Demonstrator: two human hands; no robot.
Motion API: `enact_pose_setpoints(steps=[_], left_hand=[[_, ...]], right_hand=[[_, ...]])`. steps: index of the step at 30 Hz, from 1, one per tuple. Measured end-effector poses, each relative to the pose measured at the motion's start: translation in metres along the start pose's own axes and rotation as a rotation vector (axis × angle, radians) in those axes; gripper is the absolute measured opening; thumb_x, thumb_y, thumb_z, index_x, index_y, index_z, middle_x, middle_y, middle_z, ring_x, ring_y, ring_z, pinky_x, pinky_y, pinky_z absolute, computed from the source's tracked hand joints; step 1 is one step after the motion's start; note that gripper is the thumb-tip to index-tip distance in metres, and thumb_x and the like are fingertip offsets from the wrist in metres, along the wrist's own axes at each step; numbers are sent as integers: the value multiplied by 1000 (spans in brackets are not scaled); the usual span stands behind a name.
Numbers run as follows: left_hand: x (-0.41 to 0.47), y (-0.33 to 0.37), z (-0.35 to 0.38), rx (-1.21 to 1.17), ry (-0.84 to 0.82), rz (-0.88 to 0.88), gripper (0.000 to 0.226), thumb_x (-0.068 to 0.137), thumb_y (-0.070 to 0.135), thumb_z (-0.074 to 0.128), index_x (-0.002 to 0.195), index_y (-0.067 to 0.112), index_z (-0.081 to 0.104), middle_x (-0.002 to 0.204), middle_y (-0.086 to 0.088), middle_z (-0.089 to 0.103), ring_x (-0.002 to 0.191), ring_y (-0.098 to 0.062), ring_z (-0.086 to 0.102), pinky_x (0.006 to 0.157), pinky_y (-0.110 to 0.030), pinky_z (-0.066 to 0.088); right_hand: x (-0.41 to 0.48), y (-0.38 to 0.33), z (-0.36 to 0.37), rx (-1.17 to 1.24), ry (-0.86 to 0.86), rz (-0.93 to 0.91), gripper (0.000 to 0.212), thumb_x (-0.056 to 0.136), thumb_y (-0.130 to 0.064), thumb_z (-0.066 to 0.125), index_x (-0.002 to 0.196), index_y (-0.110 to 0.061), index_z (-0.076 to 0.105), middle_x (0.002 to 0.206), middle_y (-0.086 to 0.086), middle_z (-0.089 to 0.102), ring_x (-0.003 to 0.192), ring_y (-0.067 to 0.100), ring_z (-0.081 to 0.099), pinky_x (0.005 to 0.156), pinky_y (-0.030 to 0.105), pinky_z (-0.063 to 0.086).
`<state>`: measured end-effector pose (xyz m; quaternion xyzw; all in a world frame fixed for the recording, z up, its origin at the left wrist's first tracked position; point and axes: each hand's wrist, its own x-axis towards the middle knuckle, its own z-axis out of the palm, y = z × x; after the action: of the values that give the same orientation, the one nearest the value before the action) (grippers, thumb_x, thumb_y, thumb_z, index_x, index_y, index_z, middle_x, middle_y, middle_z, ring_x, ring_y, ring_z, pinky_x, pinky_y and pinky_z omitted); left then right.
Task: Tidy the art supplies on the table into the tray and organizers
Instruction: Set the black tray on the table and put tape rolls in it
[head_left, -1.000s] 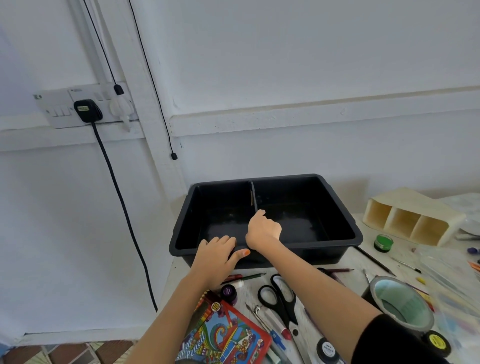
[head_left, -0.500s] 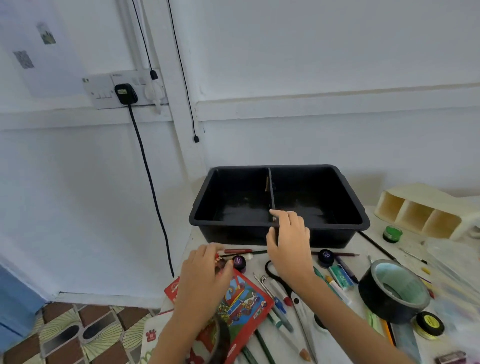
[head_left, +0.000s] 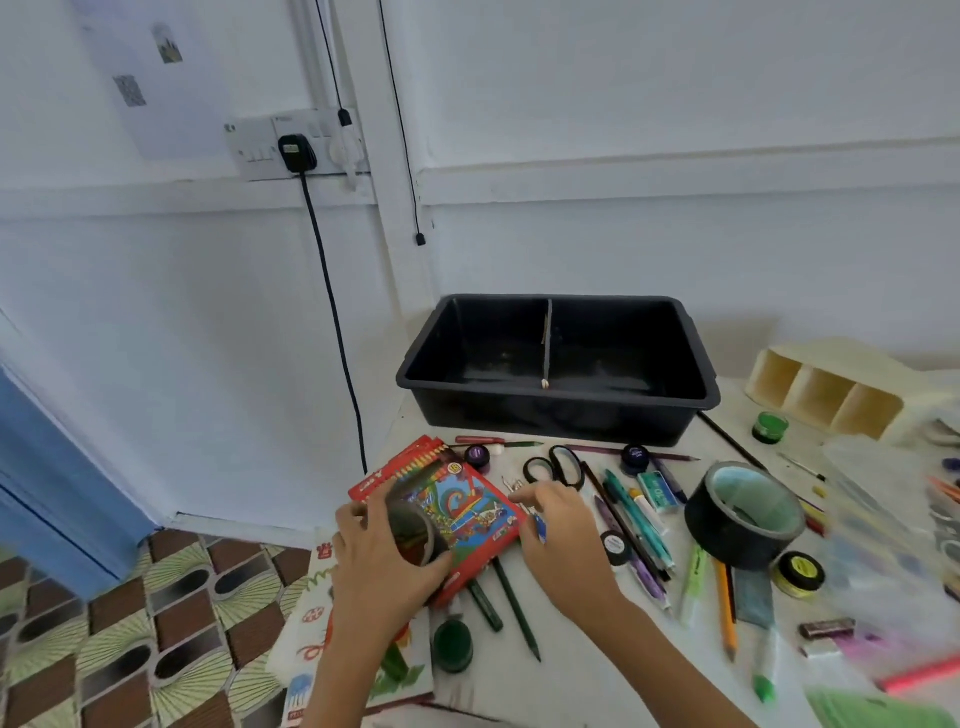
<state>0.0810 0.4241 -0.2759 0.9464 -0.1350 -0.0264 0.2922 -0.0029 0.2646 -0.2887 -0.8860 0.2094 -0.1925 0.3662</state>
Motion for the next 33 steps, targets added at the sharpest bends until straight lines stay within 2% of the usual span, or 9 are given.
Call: enact_pose_setpoints(steps=[5,8,13,18,22,25,28,30,33], left_hand=[[-14,21,-3,-137,277,91,82,62,40,84,128,22,39,125,-8,32,116,-26,39,88,-41,46],[-23,43,-3,-197,363,225,77,63,39,83,129,27,44,122,-3,31,110,-16,36,85,-30,40],[-32,87,15,-266,305,353,78,65,43,81,133,28,46,123,-6,34,112,-16,38,88,-25,39],[-47,123,44,-315,218,430,81,66,46,79,136,27,45,120,-3,35,109,-12,39,87,-20,35],[-57,140,65,-342,170,486,84,64,46,80,137,23,45,114,2,33,108,-14,40,89,-27,42],[-63,148,74,-335,153,503,86,64,46,81,137,23,44,111,6,31,107,-14,39,87,-25,38],[-68,152,78,-347,113,486,86,65,46,80,139,25,41,114,3,32,108,-13,37,85,-22,33],[-69,152,79,-348,95,470,88,65,48,79,140,26,39,118,1,33,111,-13,36,85,-21,33],[-65,149,78,-349,104,450,88,65,49,79,140,26,39,117,4,31,111,-12,36,87,-23,36]], right_hand=[[-11,4,-15,-3,18,-28,25,90,-9,48,110,-21,59,109,-6,56,104,9,47,92,28,42],[-15,7,-26,-12,45,-37,26,91,-10,50,112,-22,60,111,-8,56,106,8,48,93,27,43],[-20,16,-55,-30,91,-12,25,92,-14,53,115,-23,58,112,-10,54,107,4,45,95,22,42],[-28,43,-88,-126,257,-4,23,88,-15,59,110,-22,62,107,-8,58,104,10,48,90,24,39],[-30,69,-114,-314,372,82,30,82,-19,62,112,-18,60,116,3,55,113,22,45,92,33,35],[-26,88,-125,-410,336,215,51,81,-37,64,126,-19,49,138,13,38,127,30,32,102,38,30],[-23,103,-133,-398,197,408,88,80,-57,61,145,-17,19,148,20,20,135,35,21,109,40,25],[-18,112,-134,-320,169,490,106,74,-65,62,148,-12,8,145,22,26,133,36,26,108,42,28],[-12,117,-134,-271,209,491,115,66,-70,67,148,-8,14,141,17,40,130,30,37,105,41,38]])
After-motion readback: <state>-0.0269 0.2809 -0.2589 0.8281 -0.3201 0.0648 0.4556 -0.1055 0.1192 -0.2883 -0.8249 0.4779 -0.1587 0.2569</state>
